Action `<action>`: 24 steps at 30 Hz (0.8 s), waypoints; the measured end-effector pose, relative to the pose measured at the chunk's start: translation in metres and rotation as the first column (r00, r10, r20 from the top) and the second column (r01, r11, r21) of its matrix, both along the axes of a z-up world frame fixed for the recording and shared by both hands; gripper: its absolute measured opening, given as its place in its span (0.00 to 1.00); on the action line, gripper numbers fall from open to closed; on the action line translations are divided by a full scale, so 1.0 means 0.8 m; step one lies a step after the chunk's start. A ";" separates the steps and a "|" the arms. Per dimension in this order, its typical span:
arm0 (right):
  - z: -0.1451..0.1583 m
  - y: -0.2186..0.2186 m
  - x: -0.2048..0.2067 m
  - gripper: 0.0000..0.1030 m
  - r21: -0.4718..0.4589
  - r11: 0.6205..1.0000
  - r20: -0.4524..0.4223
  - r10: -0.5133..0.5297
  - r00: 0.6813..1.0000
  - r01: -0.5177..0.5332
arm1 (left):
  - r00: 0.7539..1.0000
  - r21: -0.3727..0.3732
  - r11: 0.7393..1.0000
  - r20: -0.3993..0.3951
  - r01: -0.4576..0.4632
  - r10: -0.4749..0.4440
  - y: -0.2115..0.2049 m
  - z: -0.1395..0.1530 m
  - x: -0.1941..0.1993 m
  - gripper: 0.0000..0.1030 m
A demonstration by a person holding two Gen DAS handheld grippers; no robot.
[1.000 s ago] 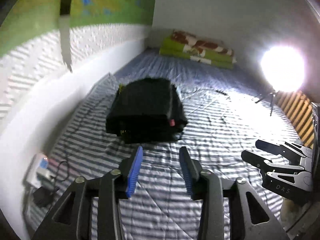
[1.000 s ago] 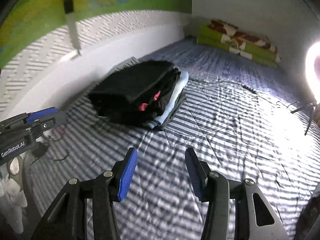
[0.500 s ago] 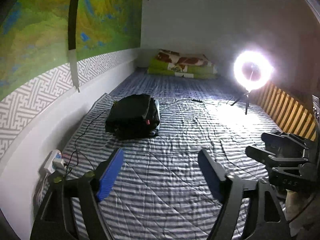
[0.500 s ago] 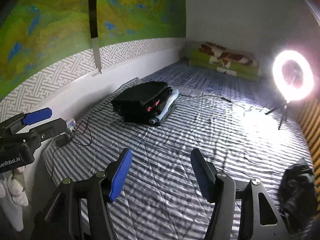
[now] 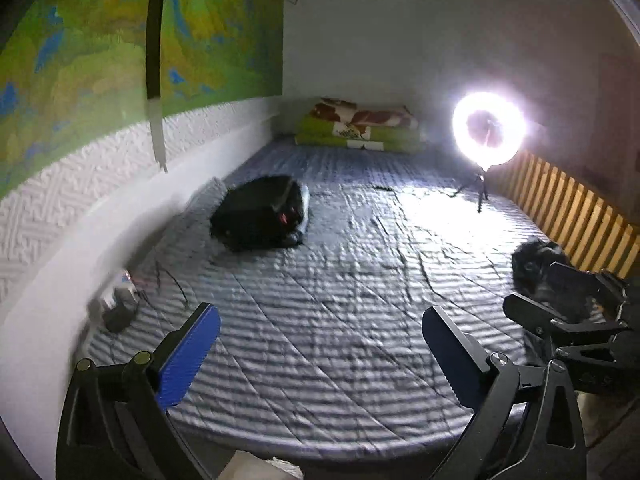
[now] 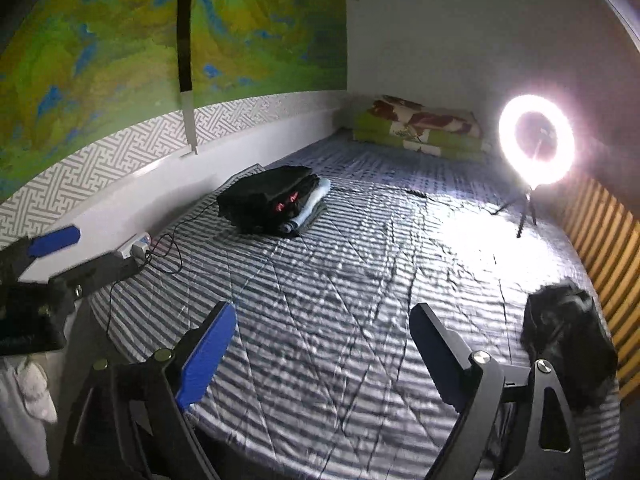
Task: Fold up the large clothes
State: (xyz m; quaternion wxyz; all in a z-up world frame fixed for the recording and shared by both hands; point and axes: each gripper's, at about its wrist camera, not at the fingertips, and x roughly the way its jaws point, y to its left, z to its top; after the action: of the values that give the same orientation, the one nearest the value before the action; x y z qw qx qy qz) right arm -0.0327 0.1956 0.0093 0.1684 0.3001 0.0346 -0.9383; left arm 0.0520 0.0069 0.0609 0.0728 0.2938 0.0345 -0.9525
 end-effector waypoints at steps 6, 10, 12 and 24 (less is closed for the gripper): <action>-0.029 0.017 0.028 0.87 -0.010 0.999 0.045 -0.043 0.998 0.044 | 0.999 0.086 0.996 0.042 -0.012 0.008 0.010 -0.034 0.019 0.99; -0.036 0.016 0.044 0.87 -0.009 0.999 0.055 -0.039 0.998 0.039 | 0.998 0.107 0.994 0.059 -0.029 0.023 0.012 -0.047 0.028 0.99; -0.035 0.011 0.049 0.87 -0.002 1.000 0.051 -0.025 0.998 0.025 | 0.998 0.096 0.995 0.060 -0.036 0.031 0.012 -0.048 0.032 0.99; -0.025 -0.002 0.060 0.87 0.020 1.000 0.013 0.005 1.000 -0.005 | 0.997 0.060 0.996 0.040 -0.068 0.066 0.003 -0.035 0.046 0.99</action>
State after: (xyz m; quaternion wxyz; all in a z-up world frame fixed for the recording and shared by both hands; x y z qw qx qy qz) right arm 0.0152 0.1939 -0.0111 0.1678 0.3077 0.0436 -0.9355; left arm 0.0891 0.0093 0.0329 0.0964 0.3125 0.0724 -0.9422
